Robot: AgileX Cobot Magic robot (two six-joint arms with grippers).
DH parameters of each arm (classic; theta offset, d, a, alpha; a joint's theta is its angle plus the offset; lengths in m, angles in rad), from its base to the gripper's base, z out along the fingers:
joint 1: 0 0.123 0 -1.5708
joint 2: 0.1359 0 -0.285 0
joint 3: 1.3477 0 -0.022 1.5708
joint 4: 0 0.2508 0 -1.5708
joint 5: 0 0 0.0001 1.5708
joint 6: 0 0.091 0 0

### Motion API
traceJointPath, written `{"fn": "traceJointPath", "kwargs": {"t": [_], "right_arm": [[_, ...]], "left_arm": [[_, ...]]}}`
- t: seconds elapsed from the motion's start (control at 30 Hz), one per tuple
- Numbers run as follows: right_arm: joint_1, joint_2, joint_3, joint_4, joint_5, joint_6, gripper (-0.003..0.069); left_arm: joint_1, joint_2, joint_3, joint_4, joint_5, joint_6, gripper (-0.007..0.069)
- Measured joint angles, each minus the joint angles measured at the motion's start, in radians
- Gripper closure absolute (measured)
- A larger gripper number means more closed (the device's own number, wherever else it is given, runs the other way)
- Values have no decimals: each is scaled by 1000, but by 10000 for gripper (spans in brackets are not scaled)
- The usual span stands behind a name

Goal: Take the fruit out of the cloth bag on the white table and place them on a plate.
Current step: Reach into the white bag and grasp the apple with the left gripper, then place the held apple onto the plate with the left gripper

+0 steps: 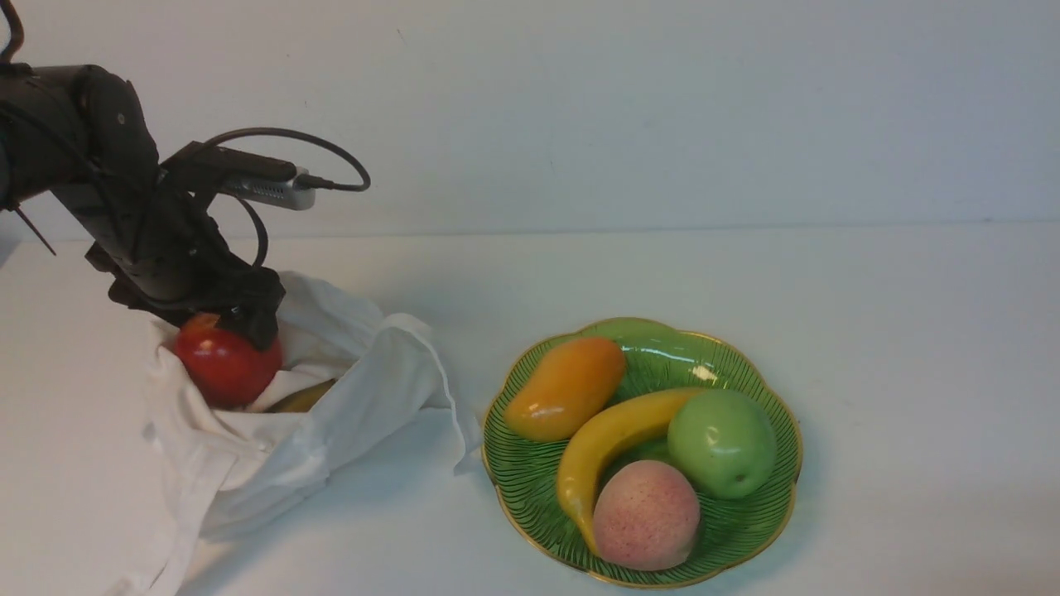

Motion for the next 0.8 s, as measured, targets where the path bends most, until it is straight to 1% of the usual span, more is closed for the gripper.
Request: {"fn": "traceJointPath", "kwargs": {"t": [0.2,0.33,0.43,0.5,0.53,0.57,0.6,0.63,0.67,0.73,0.77,0.8], "right_arm": [[0,0,0,6,0,0,622],[0,0,0,6,0,0,622],[0,0,0,6,0,0,622],[0,0,0,6,0,0,622],[0,0,0,6,0,0,622],[0,0,0,6,0,0,622],[0,0,0,0,0,0,622],[0,0,0,0,0,0,622],[0,0,0,0,0,0,622],[0,0,0,0,0,0,622],[0,0,0,0,0,0,622],[0,0,0,0,0,0,622]], "left_arm": [[0,-65,1,-33,37,0,47],[0,-169,1,-49,52,0,47],[0,-243,1,-95,55,0,47],[0,-274,1,-143,61,0,47],[-5,-311,1,-209,67,0,47],[-7,-314,1,-217,69,0,47],[-37,-347,1,-299,78,17,47],[-37,-347,1,-299,78,17,47],[-64,-360,1,-339,81,30,47],[-162,-377,1,-419,81,77,47],[-171,-378,1,-424,81,81,47],[-254,-379,1,-449,81,117,47]]}}
